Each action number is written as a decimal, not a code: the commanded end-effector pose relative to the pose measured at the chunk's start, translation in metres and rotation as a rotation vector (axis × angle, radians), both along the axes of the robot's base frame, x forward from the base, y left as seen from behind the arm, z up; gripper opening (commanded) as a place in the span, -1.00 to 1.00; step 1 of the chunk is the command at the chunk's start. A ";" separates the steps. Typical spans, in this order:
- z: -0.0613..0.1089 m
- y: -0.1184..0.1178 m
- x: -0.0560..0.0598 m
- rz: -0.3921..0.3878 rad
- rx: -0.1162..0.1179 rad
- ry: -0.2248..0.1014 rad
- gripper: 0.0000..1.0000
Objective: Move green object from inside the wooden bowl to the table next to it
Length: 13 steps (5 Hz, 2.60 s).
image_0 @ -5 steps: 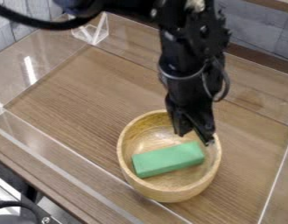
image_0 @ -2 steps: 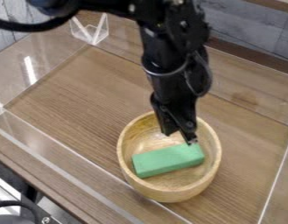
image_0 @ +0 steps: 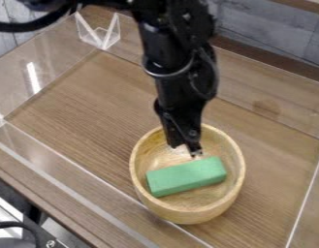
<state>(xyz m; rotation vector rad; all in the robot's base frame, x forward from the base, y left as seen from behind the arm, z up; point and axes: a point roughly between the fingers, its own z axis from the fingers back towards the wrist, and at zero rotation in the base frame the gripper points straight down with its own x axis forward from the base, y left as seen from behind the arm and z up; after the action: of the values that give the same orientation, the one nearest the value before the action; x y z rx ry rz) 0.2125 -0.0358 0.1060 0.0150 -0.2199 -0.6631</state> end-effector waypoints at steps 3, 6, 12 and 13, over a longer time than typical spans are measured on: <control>-0.005 -0.004 -0.002 -0.137 0.003 -0.030 -1.00; -0.031 -0.017 0.001 -0.348 0.002 0.019 1.00; -0.075 -0.034 0.022 -0.148 -0.020 0.098 1.00; -0.071 -0.034 0.020 -0.121 -0.023 0.107 -1.00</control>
<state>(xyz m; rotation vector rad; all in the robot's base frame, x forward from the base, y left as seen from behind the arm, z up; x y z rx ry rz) 0.2240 -0.0662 0.0252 -0.0664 -0.0784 -0.7692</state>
